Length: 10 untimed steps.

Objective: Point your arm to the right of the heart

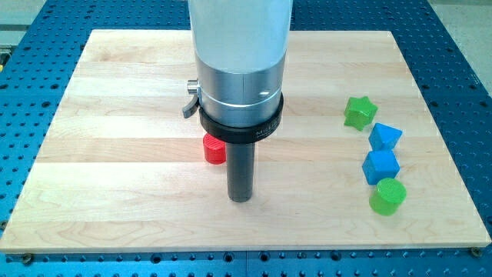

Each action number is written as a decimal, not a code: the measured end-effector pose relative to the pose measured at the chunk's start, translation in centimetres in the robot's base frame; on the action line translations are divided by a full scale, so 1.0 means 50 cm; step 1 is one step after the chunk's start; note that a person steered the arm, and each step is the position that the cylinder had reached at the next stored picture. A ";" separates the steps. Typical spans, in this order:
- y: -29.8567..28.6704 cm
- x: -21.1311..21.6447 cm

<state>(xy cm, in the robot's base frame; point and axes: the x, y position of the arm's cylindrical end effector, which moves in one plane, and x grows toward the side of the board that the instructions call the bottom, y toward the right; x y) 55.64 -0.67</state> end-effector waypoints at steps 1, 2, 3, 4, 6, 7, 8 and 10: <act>0.000 0.000; -0.001 0.000; -0.002 0.000; -0.003 0.000; -0.024 0.002; -0.025 0.008; 0.029 -0.008; 0.209 -0.327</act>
<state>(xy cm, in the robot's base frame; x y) 39.30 9.79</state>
